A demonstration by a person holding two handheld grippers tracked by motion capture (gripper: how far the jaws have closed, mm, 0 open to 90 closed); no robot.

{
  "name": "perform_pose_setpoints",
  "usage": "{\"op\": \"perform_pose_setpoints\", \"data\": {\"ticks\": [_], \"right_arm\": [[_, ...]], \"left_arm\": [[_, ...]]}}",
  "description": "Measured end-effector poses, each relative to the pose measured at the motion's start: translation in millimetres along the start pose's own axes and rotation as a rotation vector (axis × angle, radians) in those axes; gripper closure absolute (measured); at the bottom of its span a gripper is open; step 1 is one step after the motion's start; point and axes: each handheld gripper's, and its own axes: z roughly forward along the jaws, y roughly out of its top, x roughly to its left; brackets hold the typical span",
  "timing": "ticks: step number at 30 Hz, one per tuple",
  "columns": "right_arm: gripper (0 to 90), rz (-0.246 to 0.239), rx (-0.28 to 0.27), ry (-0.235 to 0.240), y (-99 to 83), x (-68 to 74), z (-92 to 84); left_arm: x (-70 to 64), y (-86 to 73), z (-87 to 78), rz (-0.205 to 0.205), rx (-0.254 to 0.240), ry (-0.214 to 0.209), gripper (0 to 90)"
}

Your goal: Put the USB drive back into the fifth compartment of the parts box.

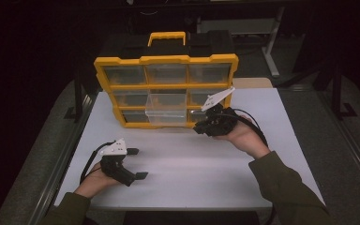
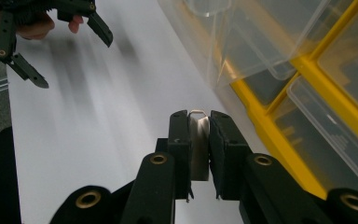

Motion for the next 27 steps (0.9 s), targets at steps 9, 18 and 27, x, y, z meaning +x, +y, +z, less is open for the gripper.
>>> {"op": "perform_pose_setpoints", "data": {"ticks": [9, 18, 27], "right_arm": [[78.0, -0.017, -0.015, -0.010, 15.5, -1.7, -8.8], [78.0, -0.024, -0.039, -0.026, 29.4, -6.1, -19.4], [78.0, -0.028, -0.070, -0.028, 45.3, -12.5, -30.8]], "left_arm": [[0.3, 0.0, -0.4, 0.002, -0.001, 0.001, 0.0], [0.0, 0.1, -0.4, 0.002, -0.002, 0.002, 0.0], [0.0, 0.2, -0.6, 0.005, -0.003, 0.002, 0.0]]}}
